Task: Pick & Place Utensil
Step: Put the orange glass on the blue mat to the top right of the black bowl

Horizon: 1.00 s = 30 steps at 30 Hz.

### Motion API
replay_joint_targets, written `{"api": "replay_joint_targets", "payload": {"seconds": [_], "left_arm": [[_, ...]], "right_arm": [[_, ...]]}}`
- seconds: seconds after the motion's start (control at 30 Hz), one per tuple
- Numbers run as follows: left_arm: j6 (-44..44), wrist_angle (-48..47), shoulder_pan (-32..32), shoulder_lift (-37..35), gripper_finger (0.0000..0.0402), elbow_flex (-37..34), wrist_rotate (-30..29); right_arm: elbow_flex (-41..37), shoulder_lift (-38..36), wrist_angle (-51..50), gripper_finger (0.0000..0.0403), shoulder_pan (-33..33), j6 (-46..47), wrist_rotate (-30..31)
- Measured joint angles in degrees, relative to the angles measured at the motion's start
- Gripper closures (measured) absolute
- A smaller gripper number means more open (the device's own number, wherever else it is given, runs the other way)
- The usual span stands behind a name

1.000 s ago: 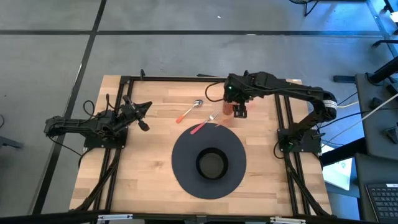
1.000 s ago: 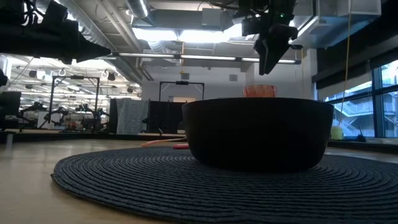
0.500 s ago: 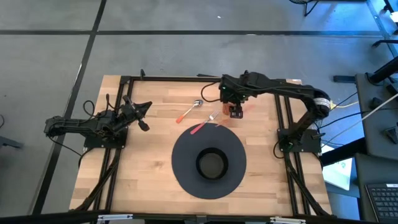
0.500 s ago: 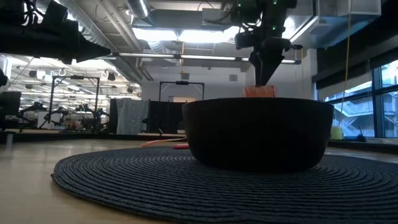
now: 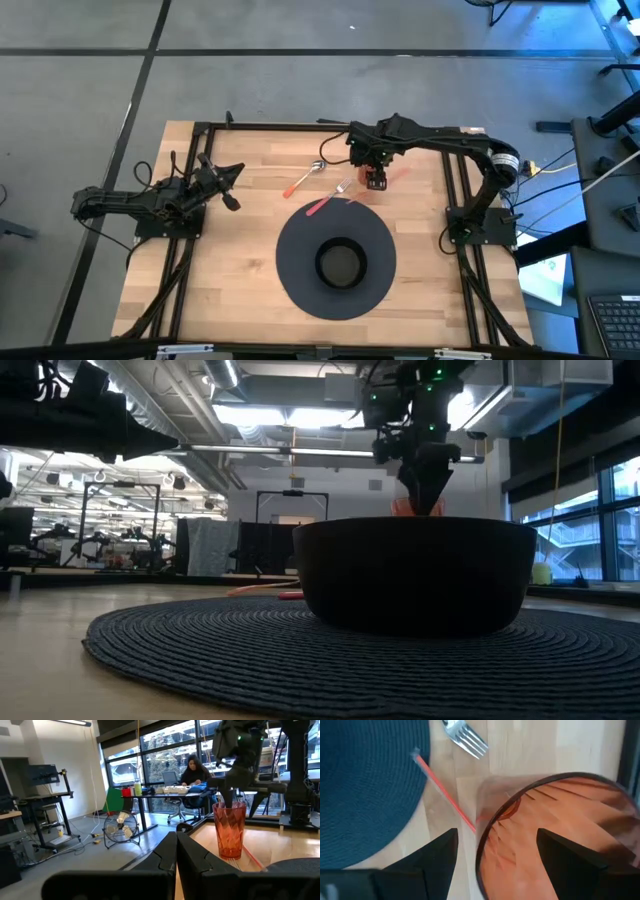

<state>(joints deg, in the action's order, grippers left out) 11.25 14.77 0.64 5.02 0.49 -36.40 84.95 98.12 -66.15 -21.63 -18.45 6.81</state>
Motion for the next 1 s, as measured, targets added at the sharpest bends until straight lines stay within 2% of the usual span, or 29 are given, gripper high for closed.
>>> {"api": "replay_joint_targets", "payload": {"seconds": [0.13,0.23,0.57,0.63,0.8,1.0], "left_arm": [[0.00,-0.01,0.00,0.02,0.0398,0.00,0.00],[0.00,-0.01,0.00,0.02,0.0398,0.00,0.00],[0.00,-0.01,0.00,0.00,0.0398,0.00,0.00],[0.00,-0.01,0.00,0.00,0.0398,0.00,0.00],[0.00,-0.01,0.00,0.00,0.0398,0.00,-0.01],[0.00,-0.01,0.00,0.01,0.0398,0.00,0.00]], "right_arm": [[0.00,0.88,-0.83,0.0155,-0.04,-0.18,0.04],[0.00,0.91,-1.35,0.0190,-0.04,-0.20,0.02],[0.00,0.90,-1.91,0.0381,-0.02,-1.24,0.08],[0.00,0.91,-2.16,0.0390,-0.02,-1.72,0.20],[0.20,0.89,-2.69,0.0376,-0.02,-1.76,1.22],[5.01,0.89,-7.78,0.0391,1.02,-0.58,2.07]]}}
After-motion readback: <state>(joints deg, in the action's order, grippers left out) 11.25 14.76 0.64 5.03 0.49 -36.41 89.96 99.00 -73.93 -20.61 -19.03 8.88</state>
